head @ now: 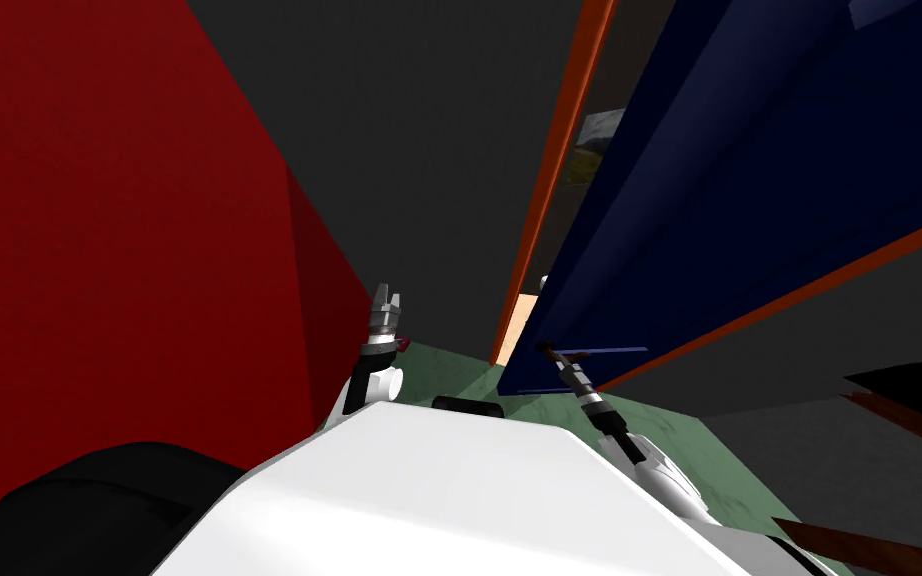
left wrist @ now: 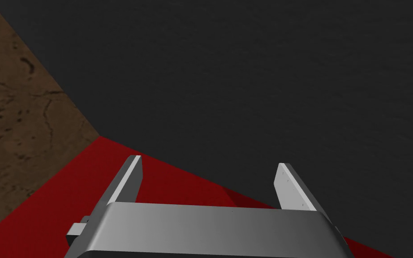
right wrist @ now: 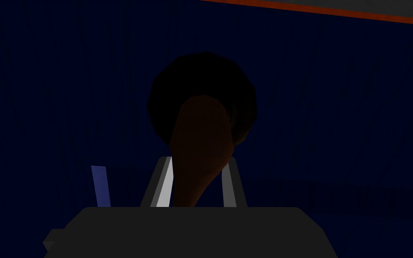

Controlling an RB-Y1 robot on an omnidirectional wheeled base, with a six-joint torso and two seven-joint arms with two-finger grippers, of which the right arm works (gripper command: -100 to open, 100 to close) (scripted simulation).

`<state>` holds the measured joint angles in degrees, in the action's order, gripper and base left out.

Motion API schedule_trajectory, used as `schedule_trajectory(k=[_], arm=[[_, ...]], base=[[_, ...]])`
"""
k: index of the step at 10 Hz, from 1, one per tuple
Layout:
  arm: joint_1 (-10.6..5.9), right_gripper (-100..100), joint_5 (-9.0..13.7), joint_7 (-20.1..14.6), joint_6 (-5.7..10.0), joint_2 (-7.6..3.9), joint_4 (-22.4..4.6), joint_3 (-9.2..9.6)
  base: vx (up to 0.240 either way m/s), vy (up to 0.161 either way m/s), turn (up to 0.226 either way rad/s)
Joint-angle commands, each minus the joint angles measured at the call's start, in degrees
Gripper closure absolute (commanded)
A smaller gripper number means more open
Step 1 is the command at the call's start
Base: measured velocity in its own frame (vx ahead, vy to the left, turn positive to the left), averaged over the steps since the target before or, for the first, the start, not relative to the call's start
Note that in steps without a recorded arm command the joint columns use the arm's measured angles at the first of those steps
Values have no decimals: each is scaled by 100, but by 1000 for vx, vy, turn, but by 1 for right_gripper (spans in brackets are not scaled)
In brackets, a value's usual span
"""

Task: Pull the door open

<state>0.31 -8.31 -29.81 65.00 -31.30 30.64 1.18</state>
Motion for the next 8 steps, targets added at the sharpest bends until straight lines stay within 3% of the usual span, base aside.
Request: schedule_trajectory(k=[1,3,4,5,8], arm=[[133,100,-3,-49,171,-114,5,-40],[211,100,-17,-90,326,-177,-37,-47],[171,100,-33,-86,306,-120,-53,-8],[209,100,-50,-109,388,-138,-84,-5],[236,100,-65,-128,534,-192,-173,-24]], base=[[-153,-73,173],[-166,-101,171],[-60,-27,27],[-155,-30,180],[-232,-113,191]])
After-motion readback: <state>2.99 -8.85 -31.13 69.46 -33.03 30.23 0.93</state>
